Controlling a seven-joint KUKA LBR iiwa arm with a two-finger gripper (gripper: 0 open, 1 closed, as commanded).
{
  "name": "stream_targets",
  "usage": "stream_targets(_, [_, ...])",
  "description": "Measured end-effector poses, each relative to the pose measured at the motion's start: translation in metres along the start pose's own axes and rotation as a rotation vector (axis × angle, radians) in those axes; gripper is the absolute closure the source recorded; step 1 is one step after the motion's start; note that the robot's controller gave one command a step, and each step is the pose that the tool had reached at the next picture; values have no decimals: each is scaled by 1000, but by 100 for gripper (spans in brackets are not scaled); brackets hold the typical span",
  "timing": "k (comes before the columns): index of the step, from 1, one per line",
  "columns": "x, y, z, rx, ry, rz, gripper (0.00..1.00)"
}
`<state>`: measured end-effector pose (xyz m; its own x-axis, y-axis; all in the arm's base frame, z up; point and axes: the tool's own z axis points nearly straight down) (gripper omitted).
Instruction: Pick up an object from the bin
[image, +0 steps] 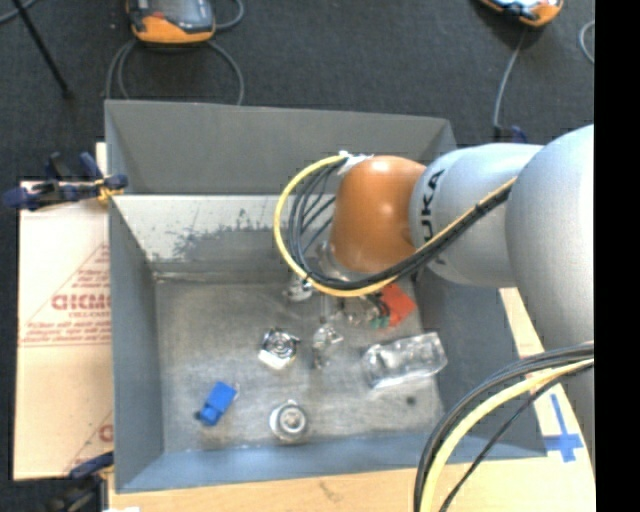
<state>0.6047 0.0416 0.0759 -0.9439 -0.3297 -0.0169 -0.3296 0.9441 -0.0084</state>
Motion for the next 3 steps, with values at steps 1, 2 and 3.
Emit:
stream_targets(1, [6, 31, 0, -3, 0, -205, 0])
stream_targets(2, [5, 32, -2, -4, -3, -202, 100])
stream_targets(3, [7, 33, 1, -7, 3, -202, 0])
